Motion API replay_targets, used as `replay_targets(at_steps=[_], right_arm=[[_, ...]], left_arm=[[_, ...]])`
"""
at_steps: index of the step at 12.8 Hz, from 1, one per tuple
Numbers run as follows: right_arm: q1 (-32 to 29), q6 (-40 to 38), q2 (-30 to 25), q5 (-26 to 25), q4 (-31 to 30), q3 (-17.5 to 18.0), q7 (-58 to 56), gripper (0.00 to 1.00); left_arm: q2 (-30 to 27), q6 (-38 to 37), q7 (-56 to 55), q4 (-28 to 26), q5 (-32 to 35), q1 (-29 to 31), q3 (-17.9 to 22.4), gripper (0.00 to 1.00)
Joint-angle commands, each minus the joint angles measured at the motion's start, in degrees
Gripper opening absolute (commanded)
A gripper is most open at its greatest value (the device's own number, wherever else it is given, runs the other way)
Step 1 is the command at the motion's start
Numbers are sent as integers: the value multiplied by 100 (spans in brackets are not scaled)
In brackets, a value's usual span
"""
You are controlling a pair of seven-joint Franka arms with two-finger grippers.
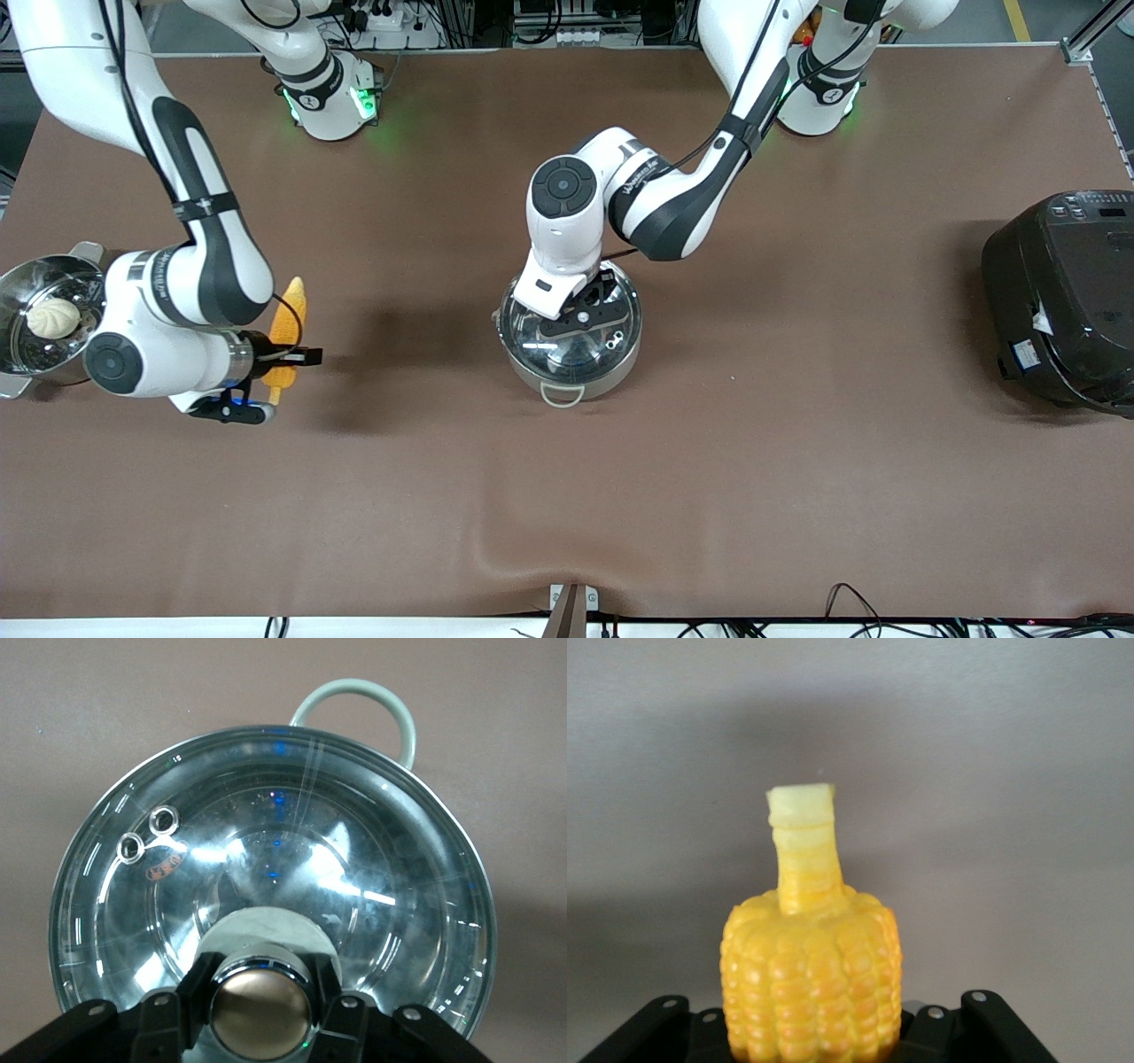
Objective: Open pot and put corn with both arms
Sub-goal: 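Close the right gripper on the yellow corn cob, then lift the lid off with the left gripper while the right gripper carries corn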
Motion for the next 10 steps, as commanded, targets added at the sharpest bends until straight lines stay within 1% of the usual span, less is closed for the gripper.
replay_targets(at_steps=[1, 2, 5, 8, 10], right_arm=[[-78, -92, 15, 206, 47, -25, 32, 0], [-104, -92, 23, 206, 47, -25, 14, 0], [-61, -92, 15, 215, 56, -25, 75, 0], [88, -153, -3, 346, 82, -25, 145, 0], [307, -249, -3, 347, 213, -25, 609, 0]], left_arm=[[-188, -12, -68, 80, -78, -22, 76, 0], [-346, -47, -42, -25, -52, -22, 76, 0], [-873, -599, 81, -52, -43, 83, 119, 0], [-1313, -1241, 799, -87, -78, 679, 102, 0], [-1480, -1531, 1213, -122, -105, 1127, 85, 0]])
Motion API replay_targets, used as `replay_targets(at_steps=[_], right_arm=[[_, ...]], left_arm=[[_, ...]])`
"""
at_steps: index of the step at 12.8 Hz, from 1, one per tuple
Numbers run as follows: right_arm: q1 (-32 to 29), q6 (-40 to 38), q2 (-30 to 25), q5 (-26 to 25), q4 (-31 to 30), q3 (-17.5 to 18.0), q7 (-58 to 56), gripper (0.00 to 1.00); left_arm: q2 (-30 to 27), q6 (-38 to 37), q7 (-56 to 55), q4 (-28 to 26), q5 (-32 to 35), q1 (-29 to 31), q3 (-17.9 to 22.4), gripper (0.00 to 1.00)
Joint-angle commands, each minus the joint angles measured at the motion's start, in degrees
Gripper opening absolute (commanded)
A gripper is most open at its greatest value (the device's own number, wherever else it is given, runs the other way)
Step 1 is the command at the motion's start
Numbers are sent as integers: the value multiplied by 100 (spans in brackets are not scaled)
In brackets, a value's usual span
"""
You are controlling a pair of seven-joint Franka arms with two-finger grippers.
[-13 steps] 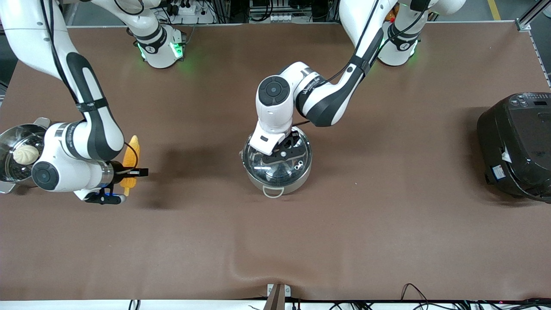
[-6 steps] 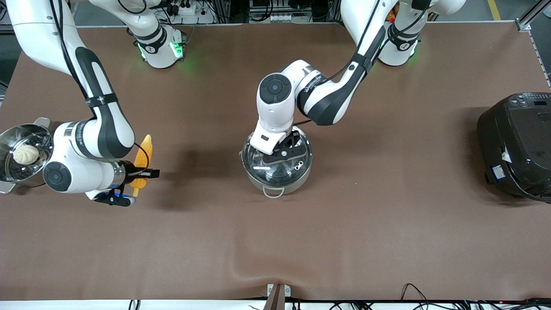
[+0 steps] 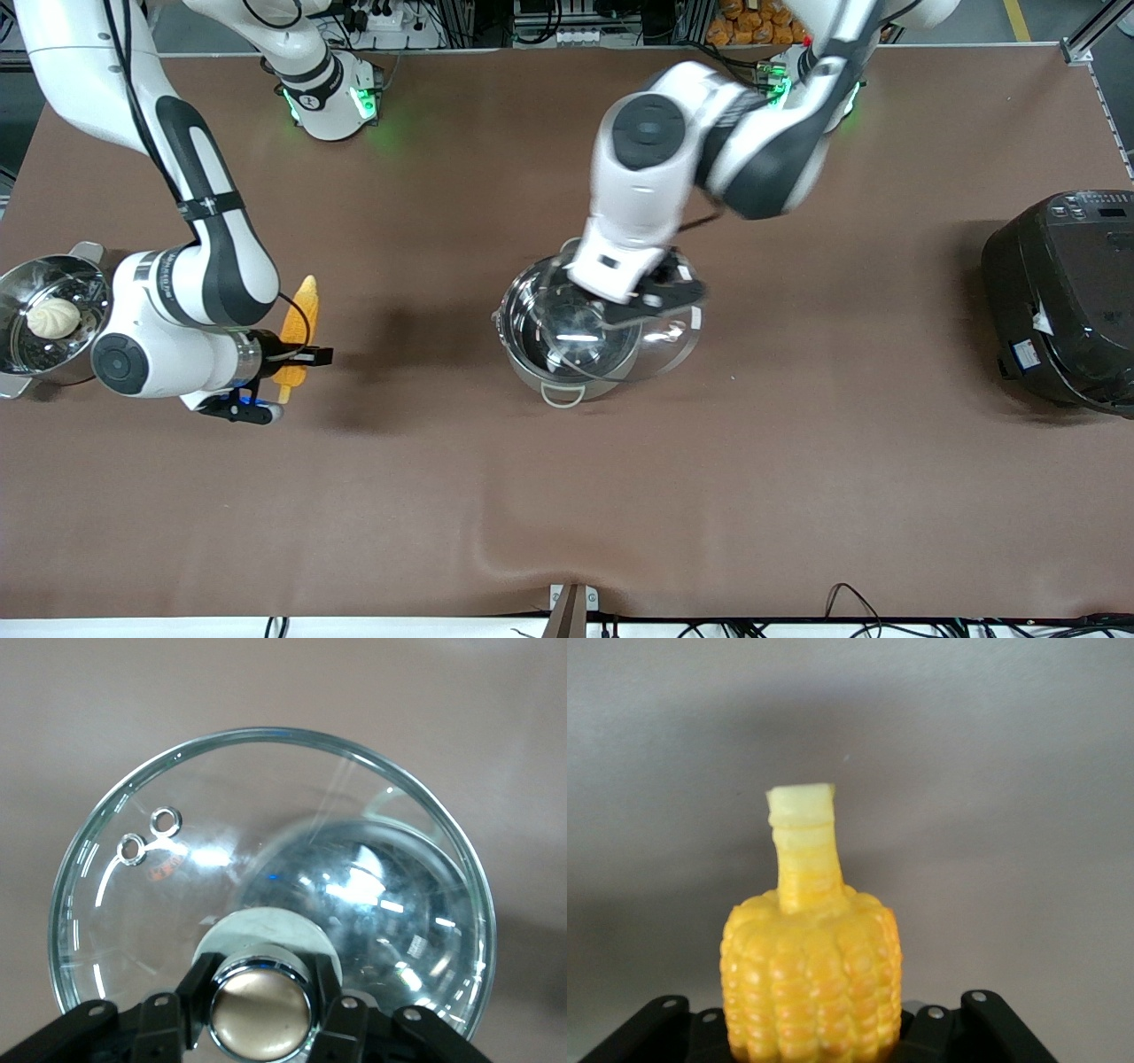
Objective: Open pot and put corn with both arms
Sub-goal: 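Lift the lid off with the left gripper while the right gripper carries corn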
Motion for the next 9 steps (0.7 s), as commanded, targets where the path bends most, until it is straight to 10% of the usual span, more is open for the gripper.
replay_targets(at_steps=[1, 9], right_arm=[[358, -264, -4, 119, 314, -9, 551, 0], [2036, -967, 715, 136, 1946, -9, 1519, 0]], left_arm=[[-346, -345, 669, -229, -113, 575, -49, 0], [-627, 574, 2875, -2002, 80, 2272, -66, 0]])
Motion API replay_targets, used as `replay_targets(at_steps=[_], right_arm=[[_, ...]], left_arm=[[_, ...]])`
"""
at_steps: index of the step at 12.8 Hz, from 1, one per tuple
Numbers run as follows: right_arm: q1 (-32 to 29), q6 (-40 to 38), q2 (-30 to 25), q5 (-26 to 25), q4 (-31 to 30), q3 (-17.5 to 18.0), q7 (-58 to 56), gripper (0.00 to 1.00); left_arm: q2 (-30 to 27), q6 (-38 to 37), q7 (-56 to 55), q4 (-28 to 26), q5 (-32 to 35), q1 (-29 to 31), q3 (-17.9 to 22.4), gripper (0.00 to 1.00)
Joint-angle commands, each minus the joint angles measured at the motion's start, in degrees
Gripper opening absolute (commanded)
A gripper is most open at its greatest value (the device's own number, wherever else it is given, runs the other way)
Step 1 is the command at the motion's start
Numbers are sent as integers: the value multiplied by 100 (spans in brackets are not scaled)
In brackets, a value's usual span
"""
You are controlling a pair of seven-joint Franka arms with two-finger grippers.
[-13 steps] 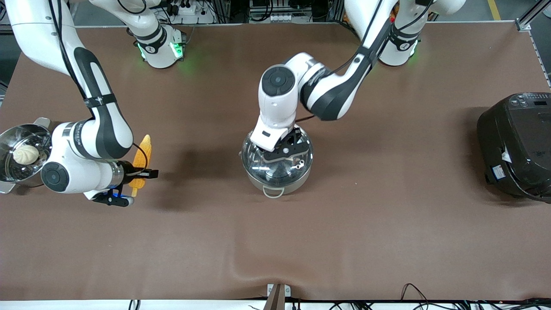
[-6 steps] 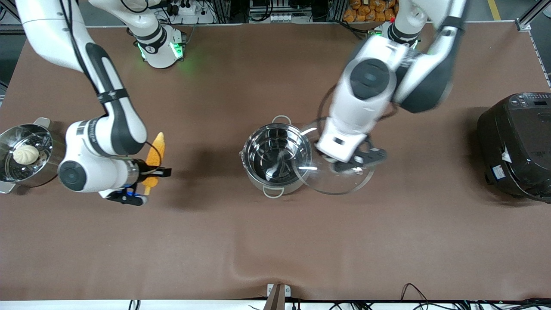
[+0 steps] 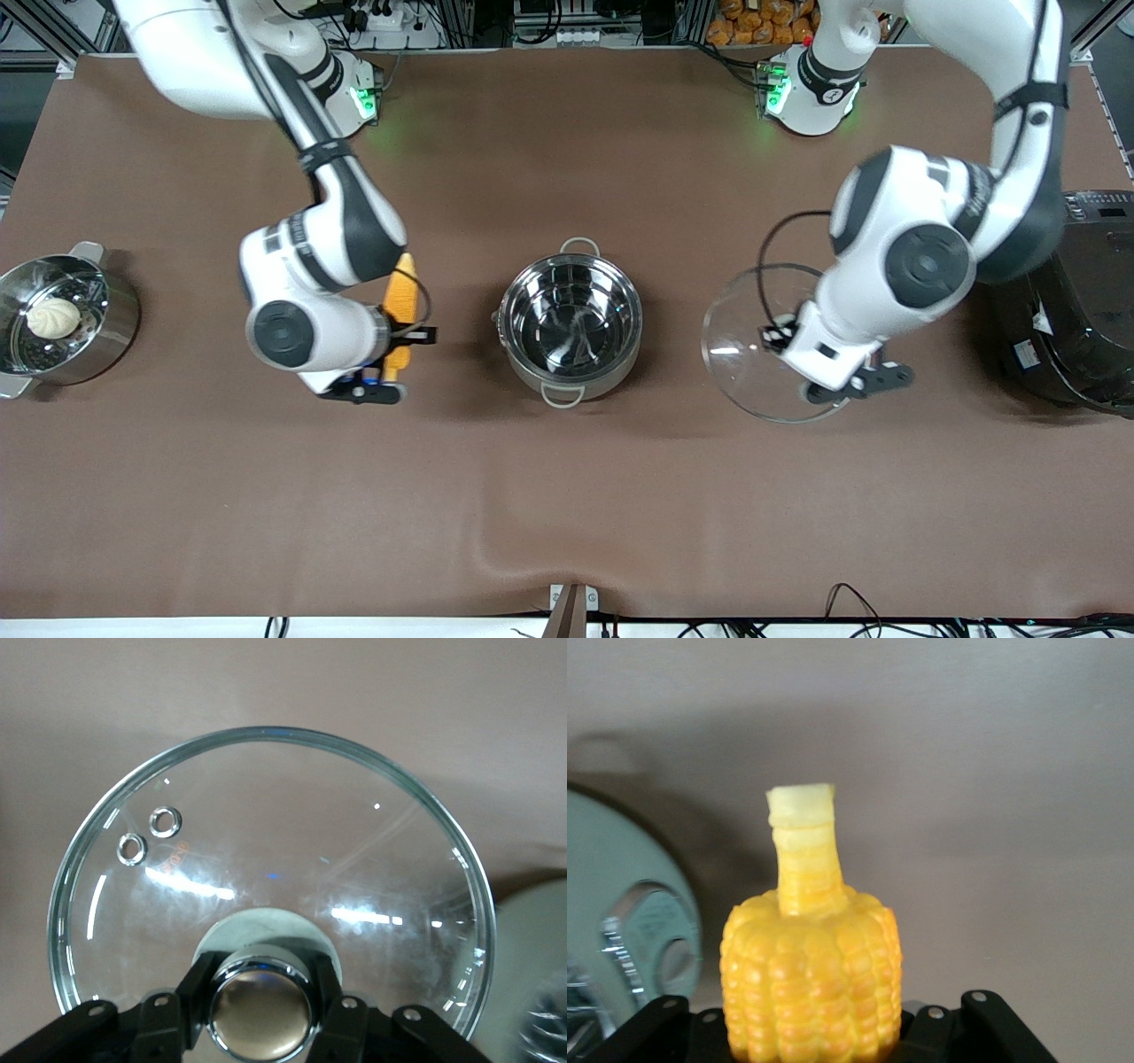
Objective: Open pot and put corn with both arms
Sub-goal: 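Lift the lid off with the left gripper while the right gripper carries corn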
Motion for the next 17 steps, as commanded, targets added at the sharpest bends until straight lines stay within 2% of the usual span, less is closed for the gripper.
replay_targets(at_steps=[1, 4, 5, 8, 15, 16, 17], right_arm=[[478, -453, 609, 258, 1154, -55, 295, 0], [787, -358, 1059, 495, 1886, -55, 411, 0], [805, -270, 1112, 679, 1957, -55, 463, 0], [1033, 335, 1261, 716, 1958, -64, 551, 0], [1376, 1154, 1683, 664, 1949, -90, 569, 0], [1394, 1207, 1710, 663, 1940, -90, 569, 0], [1403, 1286, 1736, 663, 1931, -90, 569, 0]], left_arm=[[-328, 841, 514, -1118, 72, 499, -74, 0], [-390, 1905, 885, -2042, 90, 773, -66, 0], [-355, 2282, 964, -2306, 90, 817, -57, 0], [-267, 3250, 1192, -2948, 229, 976, -57, 0], [-135, 3604, 1210, -3240, 274, 1090, -66, 0], [-83, 3604, 1202, -3240, 274, 1090, -66, 3], [-65, 3604, 1210, -3222, 274, 1108, -66, 30]])
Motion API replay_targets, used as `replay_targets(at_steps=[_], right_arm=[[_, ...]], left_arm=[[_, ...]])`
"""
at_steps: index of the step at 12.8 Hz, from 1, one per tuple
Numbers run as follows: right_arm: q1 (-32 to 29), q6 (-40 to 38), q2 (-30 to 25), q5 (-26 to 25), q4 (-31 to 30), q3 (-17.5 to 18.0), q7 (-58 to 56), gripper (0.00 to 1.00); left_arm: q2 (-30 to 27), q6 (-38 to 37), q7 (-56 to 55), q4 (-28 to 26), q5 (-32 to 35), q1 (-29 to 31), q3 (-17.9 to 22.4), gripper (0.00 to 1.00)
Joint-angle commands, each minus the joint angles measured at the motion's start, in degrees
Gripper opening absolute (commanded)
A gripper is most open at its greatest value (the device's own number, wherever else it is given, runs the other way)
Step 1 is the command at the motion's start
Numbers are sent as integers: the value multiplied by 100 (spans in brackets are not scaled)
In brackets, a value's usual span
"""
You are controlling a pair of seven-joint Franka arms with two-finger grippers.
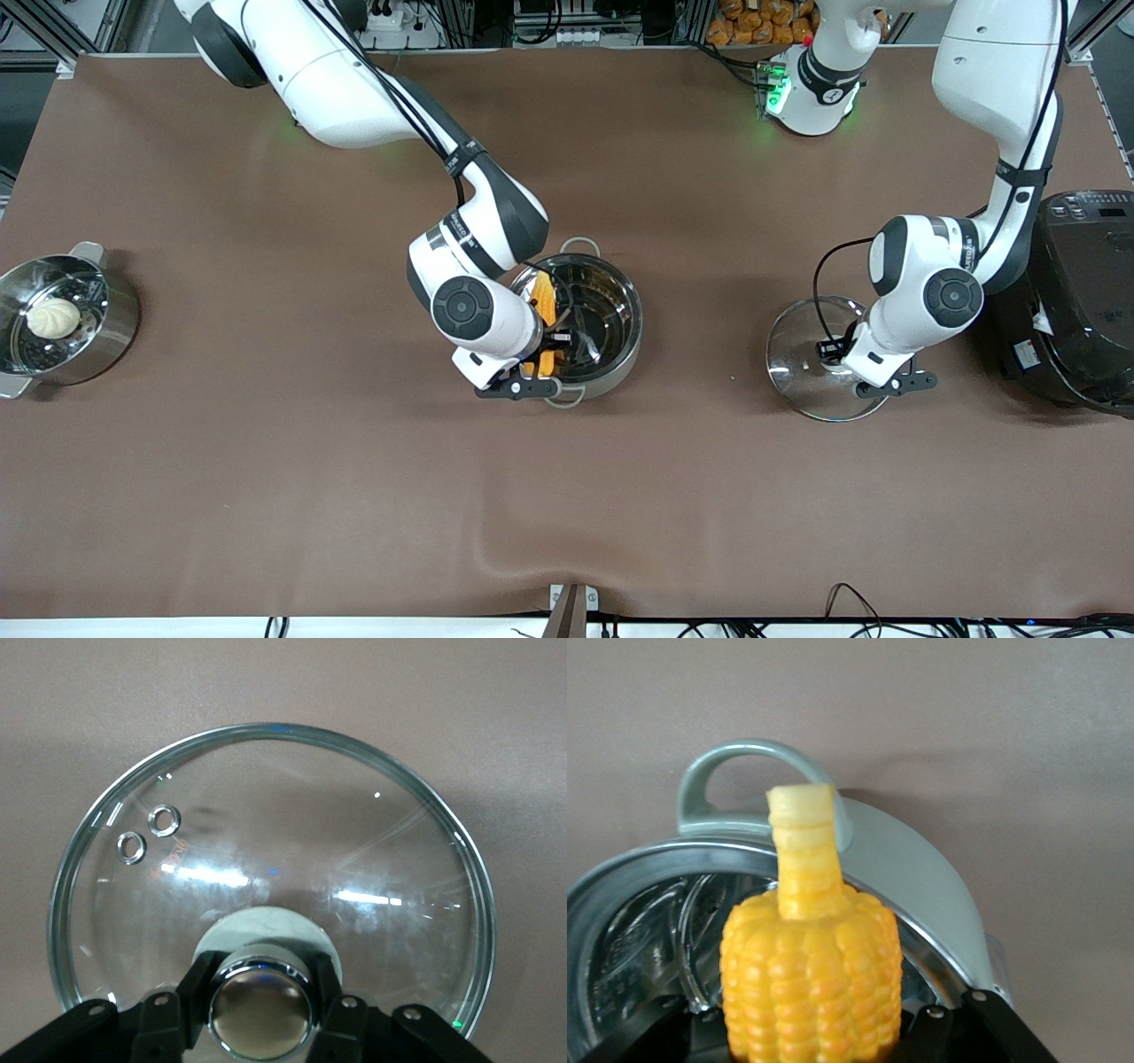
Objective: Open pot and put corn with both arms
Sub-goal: 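Lower the corn into the pot with the right gripper while the left sets lid down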
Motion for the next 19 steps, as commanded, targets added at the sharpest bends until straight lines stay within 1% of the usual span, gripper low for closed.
replay_targets(at_steps=[1, 2, 4, 6, 9, 10, 12, 13, 14, 15, 16, 19], right_arm=[[123, 133, 246, 89, 181, -55, 68, 2], [132, 133, 255, 89, 180, -55, 77, 5], [141, 142, 264, 97, 189, -55, 261, 5], [254, 142, 255, 98, 189, -55, 419, 5], [290, 133, 255, 97, 180, -55, 499, 8], [299, 133, 247, 97, 180, -55, 551, 9], [325, 115, 229, 97, 189, -55, 736, 11], [325, 107, 220, 97, 189, -55, 754, 16], [325, 98, 211, 97, 189, -55, 754, 30], [334, 98, 211, 97, 189, -55, 806, 59], [360, 107, 211, 80, 189, -63, 833, 100], [387, 98, 185, 80, 189, -90, 833, 100]], left_arm=[[-61, 45, 101, -41, 97, 98, -44, 98], [-69, 18, 74, 3, 97, 98, -35, 100], [-113, -112, 65, 239, 97, 107, 9, 100], [-262, -673, 74, 686, 97, 299, 9, 100], [-420, -1710, 92, 1469, 97, 300, 18, 100], [-534, -1879, 135, 1558, 106, 309, 18, 100], [-841, -1985, 284, 1559, 106, 370, 0, 100], [-1008, -2142, 390, 1559, 106, 379, 0, 100], [-1158, -2274, 469, 1559, 106, 379, -9, 100], [-1325, -2415, 487, 1559, 106, 379, -9, 100], [-1466, -2616, 487, 1568, 106, 370, -26, 100], [-1747, -3039, 487, 1576, 54, 370, -44, 100]])
